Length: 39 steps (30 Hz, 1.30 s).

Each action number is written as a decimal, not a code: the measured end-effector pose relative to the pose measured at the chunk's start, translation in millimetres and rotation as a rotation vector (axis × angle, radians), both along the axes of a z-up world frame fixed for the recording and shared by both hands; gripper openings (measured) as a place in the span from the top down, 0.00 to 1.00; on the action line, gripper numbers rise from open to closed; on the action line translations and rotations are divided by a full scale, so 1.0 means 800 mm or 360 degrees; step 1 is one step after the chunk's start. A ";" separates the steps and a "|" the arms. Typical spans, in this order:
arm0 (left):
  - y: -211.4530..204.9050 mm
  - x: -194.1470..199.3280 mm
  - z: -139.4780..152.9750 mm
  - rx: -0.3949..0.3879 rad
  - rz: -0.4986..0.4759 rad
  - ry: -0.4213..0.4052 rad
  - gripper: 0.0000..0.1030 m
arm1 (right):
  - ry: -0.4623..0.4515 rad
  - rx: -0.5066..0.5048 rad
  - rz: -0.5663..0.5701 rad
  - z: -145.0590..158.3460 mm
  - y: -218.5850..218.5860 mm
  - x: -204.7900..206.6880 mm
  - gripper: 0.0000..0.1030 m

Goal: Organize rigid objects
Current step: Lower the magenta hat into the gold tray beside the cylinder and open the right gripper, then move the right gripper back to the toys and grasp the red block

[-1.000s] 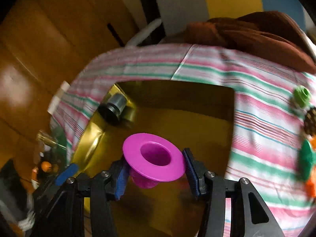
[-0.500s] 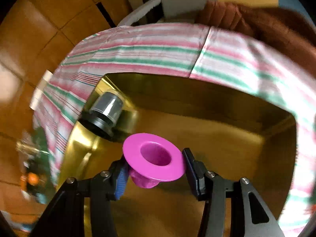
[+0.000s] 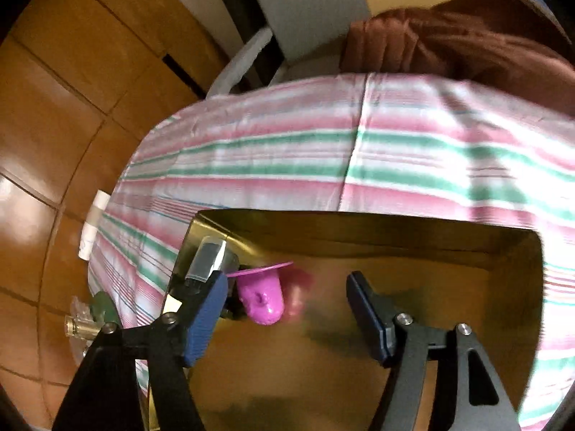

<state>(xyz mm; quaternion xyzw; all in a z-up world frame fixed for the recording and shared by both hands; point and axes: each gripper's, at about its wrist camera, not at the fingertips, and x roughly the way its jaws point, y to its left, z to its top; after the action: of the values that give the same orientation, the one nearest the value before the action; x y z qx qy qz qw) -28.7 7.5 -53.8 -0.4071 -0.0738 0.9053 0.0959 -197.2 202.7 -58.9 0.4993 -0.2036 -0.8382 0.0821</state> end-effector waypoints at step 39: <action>0.098 0.058 0.020 -0.0048 -0.0396 0.0133 0.55 | 0.0201 0.0617 -0.0180 0.030 0.165 0.275 0.32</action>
<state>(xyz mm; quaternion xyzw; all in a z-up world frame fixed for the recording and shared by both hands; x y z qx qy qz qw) 17.6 86.1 -37.6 -0.3766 -0.0051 0.9035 0.2045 23.0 334.8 -34.7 0.4399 -0.0608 -0.8946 -0.0500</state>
